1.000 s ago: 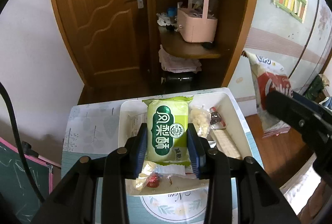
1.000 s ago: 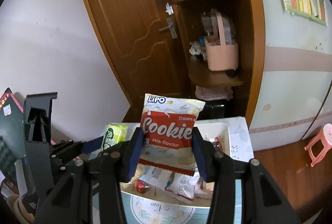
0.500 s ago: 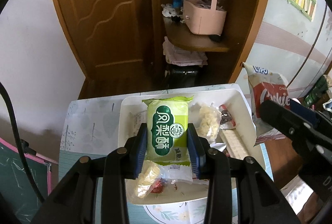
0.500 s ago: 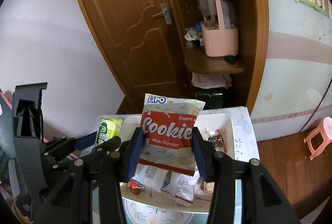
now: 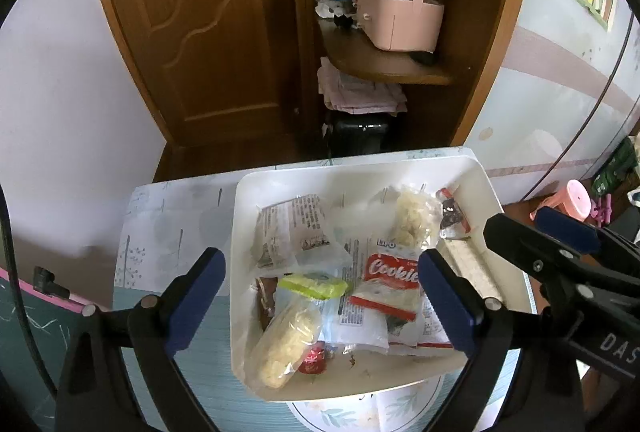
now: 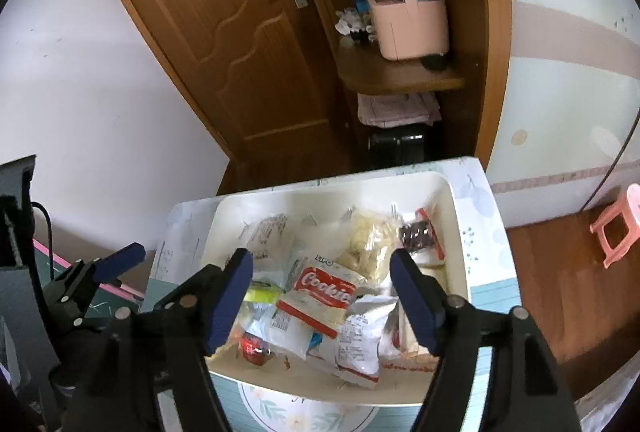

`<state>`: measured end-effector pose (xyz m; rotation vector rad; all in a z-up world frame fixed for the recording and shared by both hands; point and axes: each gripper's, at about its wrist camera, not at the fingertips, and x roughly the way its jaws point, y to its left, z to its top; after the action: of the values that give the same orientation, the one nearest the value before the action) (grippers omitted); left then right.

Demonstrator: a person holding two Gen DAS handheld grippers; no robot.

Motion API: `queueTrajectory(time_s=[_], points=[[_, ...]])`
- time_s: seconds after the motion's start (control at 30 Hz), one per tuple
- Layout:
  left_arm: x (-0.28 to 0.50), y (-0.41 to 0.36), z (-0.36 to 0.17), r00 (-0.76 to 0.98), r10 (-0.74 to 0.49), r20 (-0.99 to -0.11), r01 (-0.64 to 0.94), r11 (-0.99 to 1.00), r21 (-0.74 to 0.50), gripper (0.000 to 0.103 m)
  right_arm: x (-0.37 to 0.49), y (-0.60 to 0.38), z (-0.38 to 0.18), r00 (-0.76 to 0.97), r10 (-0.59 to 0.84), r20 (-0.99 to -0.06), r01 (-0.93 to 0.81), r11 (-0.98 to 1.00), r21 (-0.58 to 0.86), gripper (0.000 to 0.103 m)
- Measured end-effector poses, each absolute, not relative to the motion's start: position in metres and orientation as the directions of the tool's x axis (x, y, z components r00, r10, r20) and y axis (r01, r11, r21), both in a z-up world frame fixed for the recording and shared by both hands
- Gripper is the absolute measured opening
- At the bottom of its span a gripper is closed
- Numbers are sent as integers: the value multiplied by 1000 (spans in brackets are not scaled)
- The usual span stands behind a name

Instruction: Organize snacks

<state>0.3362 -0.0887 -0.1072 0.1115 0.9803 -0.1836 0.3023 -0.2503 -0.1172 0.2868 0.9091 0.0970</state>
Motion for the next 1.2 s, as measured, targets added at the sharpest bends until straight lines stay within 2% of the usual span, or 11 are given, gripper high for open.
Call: queueTrajectory(time_s=[0.57,0.93,1.2], points=[[297,-71,-105,528,-121,-841,195,981,-19,97,278,-248,-121,611,180,-771,76,956,284,76],[207,-49,-92,531,-118,-839,155,987,-40,97,196,-245,-119,613,176,-770,80,956,282,76],[128,-31,-71,543,-100,-834,122,992,-40,97,118,-231,-101,604,208,-769,21,961,277,76]])
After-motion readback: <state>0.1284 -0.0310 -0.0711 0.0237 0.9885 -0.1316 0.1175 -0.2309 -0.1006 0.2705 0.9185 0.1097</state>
